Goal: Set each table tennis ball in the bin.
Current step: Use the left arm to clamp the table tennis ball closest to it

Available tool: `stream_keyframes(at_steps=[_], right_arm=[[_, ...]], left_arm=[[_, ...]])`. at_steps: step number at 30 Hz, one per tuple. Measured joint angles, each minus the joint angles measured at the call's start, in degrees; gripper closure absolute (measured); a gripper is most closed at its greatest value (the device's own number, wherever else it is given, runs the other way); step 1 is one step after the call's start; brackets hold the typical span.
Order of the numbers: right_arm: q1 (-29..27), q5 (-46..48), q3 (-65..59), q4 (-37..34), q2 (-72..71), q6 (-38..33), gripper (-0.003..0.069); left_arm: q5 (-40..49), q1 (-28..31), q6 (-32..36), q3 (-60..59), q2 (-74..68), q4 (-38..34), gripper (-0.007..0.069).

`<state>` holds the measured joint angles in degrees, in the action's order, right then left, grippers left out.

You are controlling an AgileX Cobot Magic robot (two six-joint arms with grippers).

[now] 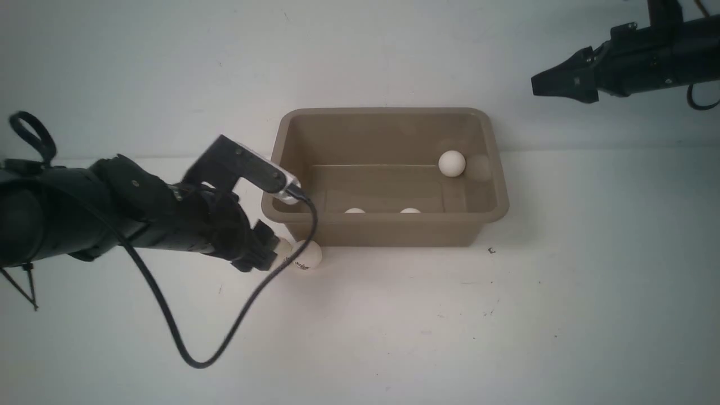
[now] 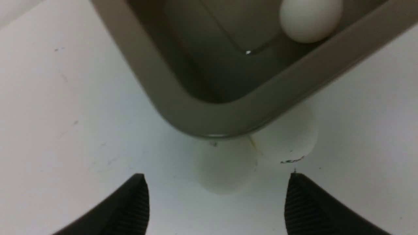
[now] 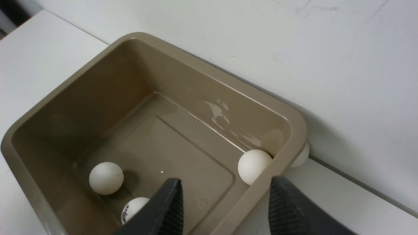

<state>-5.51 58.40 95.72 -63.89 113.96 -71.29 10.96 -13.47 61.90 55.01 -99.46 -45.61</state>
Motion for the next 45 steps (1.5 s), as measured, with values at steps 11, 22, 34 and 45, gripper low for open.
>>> stream_keyframes(at_steps=[11,22,34,45], right_arm=[[0.00,0.05,0.00,0.00,0.00,0.11,0.0326],[0.00,0.05,0.00,-0.27,0.00,0.28,0.0326],[0.00,0.00,0.00,-0.39,0.00,0.23,0.0326],[0.00,0.00,0.00,-0.39,0.00,-0.04,0.0326]], left_arm=[[-5.31,-0.31,5.37,0.08,-6.47,-6.52,0.0125],[-3.03,-0.31,6.82,6.69,-9.20,-7.91,0.0125],[-1.11,-0.31,7.01,6.94,-12.62,-10.77,0.0129],[0.25,-0.31,7.01,6.96,-12.67,-9.93,0.0279]])
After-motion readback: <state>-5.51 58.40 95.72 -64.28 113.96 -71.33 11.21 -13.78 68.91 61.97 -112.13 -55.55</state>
